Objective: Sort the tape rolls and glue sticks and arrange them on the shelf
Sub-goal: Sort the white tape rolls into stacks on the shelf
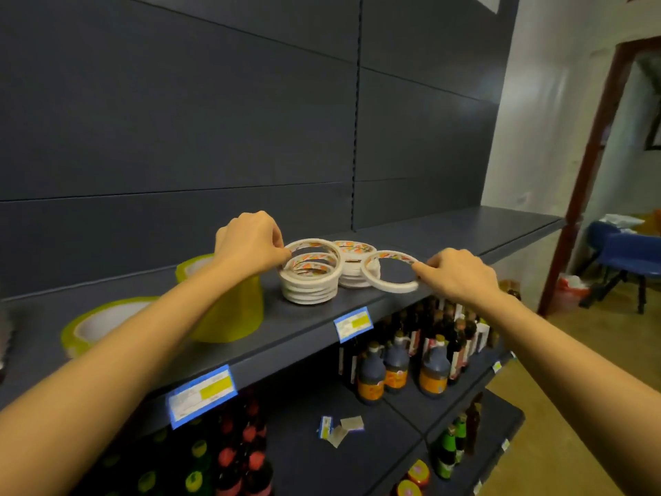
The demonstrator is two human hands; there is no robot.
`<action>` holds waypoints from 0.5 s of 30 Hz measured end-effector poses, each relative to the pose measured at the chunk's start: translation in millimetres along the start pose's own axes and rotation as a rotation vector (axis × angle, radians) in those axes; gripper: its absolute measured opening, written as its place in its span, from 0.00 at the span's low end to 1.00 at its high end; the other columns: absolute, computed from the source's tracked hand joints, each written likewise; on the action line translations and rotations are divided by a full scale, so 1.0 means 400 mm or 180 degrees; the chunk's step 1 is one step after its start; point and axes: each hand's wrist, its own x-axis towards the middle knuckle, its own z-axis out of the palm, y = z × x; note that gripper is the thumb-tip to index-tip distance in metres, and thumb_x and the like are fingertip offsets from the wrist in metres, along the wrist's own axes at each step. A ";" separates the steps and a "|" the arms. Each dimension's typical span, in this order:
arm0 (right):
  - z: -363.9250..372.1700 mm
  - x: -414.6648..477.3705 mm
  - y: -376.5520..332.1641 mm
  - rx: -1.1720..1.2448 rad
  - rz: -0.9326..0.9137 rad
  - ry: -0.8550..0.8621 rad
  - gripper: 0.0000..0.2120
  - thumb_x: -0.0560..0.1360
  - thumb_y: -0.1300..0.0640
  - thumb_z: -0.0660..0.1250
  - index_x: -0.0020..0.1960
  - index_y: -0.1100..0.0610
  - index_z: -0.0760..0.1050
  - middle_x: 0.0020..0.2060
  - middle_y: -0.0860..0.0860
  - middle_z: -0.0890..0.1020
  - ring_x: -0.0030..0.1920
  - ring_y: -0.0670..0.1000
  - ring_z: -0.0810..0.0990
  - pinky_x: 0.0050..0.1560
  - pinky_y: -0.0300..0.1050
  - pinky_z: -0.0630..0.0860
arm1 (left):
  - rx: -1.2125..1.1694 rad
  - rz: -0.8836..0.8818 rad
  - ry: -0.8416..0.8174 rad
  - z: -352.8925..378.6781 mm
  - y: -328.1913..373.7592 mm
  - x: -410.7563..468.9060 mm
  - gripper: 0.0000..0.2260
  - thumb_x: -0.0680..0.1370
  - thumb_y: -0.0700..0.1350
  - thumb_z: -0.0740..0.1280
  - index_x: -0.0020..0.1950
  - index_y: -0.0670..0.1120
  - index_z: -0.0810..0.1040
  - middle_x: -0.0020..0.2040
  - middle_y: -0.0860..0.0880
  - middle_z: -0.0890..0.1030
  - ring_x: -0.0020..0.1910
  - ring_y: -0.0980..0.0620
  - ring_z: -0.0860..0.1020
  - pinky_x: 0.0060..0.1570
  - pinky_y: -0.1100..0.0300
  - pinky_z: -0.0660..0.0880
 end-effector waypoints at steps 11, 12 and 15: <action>0.057 0.249 0.020 0.0563 -0.0634 -0.0261 0.20 0.76 0.41 0.59 0.43 0.54 0.82 0.32 0.51 0.75 0.37 0.55 0.74 0.37 0.43 0.66 | 0.0276 -0.1094 -0.0276 0.071 0.047 0.092 0.09 0.70 0.47 0.71 0.30 0.47 0.79 0.40 0.47 0.84 0.45 0.47 0.80 0.44 0.56 0.75; 0.063 0.266 0.014 0.0553 -0.0697 -0.0267 0.21 0.76 0.41 0.58 0.43 0.55 0.82 0.30 0.50 0.74 0.35 0.54 0.73 0.34 0.43 0.65 | 0.0325 -0.1144 -0.0323 0.075 0.045 0.099 0.08 0.70 0.47 0.71 0.32 0.47 0.80 0.41 0.47 0.84 0.46 0.47 0.80 0.44 0.56 0.75; 0.084 0.316 -0.005 0.0501 -0.0868 -0.0464 0.23 0.76 0.39 0.58 0.37 0.56 0.79 0.28 0.50 0.73 0.31 0.51 0.71 0.31 0.40 0.63 | 0.0615 -0.1181 -0.0477 0.092 0.045 0.110 0.06 0.69 0.48 0.72 0.36 0.47 0.80 0.40 0.48 0.81 0.44 0.48 0.78 0.40 0.58 0.71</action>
